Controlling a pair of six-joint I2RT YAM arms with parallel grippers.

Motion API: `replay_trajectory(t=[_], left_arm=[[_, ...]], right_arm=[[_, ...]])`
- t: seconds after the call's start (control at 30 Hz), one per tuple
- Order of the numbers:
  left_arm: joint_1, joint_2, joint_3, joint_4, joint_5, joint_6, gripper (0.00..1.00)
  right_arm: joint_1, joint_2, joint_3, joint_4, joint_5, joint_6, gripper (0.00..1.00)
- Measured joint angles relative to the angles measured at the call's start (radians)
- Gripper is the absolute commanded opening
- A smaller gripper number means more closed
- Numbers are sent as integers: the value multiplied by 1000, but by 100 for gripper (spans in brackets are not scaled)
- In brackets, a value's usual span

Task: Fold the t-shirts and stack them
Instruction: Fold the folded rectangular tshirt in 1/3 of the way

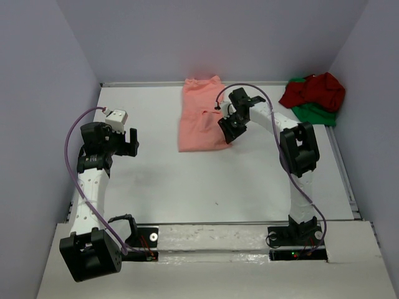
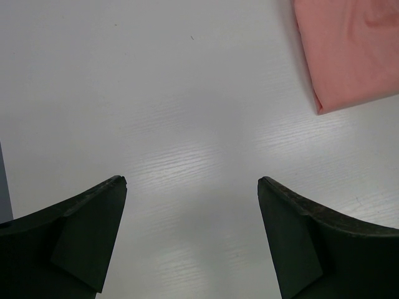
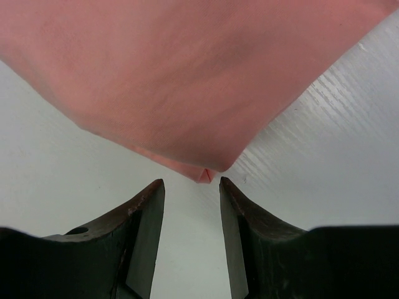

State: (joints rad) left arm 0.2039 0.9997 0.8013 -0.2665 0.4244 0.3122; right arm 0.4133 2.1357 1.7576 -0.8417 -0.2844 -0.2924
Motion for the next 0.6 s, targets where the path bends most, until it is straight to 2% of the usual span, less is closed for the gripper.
replay_trajectory(t=[0.6], left_arm=[[0, 0, 0, 0, -8, 0, 96]], right_arm=[[0, 132, 140, -58, -64, -19, 45]])
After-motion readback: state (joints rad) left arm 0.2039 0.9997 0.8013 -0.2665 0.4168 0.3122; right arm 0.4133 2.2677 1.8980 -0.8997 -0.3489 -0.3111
